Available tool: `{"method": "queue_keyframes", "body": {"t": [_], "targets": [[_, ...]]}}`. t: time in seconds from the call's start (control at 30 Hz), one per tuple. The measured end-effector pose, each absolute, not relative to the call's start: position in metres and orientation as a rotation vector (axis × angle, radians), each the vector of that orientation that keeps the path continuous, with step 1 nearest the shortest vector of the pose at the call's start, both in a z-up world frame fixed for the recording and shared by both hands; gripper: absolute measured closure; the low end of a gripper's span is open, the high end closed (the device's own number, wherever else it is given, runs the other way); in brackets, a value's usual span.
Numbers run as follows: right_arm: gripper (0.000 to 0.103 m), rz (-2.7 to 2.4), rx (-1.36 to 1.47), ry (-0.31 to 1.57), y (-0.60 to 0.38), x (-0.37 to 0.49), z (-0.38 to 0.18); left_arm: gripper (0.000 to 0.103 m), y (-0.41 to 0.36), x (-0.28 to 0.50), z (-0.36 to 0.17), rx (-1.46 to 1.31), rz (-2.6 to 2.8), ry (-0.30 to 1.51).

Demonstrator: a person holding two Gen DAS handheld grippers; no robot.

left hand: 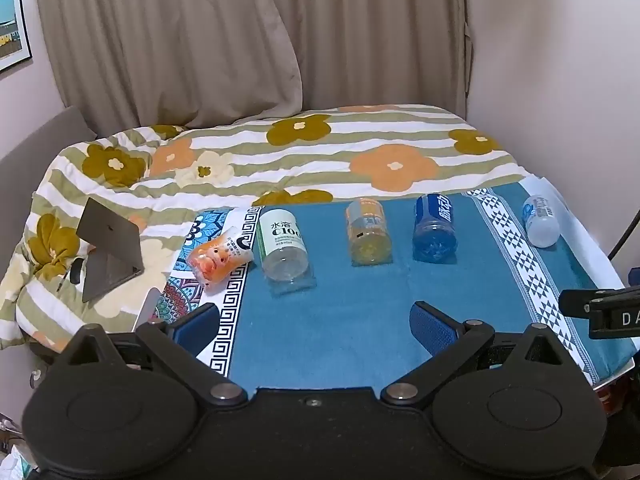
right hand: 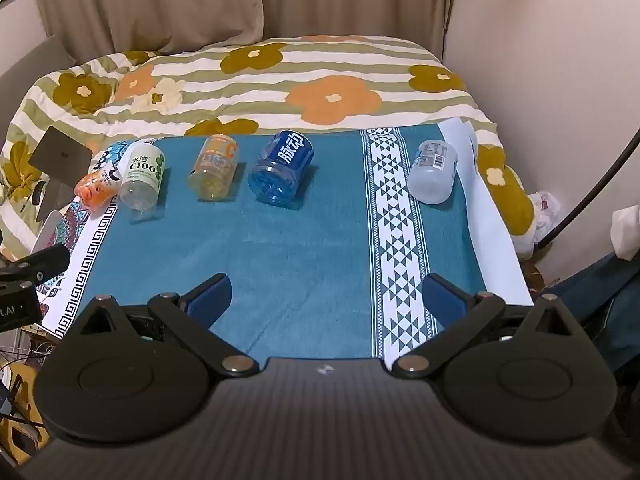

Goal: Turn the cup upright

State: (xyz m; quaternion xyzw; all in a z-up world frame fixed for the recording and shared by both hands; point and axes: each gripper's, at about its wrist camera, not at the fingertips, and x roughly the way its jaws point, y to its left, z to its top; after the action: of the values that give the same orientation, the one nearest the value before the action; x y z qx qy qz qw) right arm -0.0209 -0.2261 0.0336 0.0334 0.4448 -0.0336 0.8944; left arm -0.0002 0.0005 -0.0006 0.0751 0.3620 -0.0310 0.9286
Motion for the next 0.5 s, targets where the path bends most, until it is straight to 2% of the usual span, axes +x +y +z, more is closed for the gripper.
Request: {"method": "queue_keyframes", "body": {"t": [0.5], "targets": [[0.000,-0.074,0.062,0.918,-0.2243,-0.0201,0.0334,0.000,0.0007,0.0030,-0.0025,0.154,-0.066,0.754]]}}
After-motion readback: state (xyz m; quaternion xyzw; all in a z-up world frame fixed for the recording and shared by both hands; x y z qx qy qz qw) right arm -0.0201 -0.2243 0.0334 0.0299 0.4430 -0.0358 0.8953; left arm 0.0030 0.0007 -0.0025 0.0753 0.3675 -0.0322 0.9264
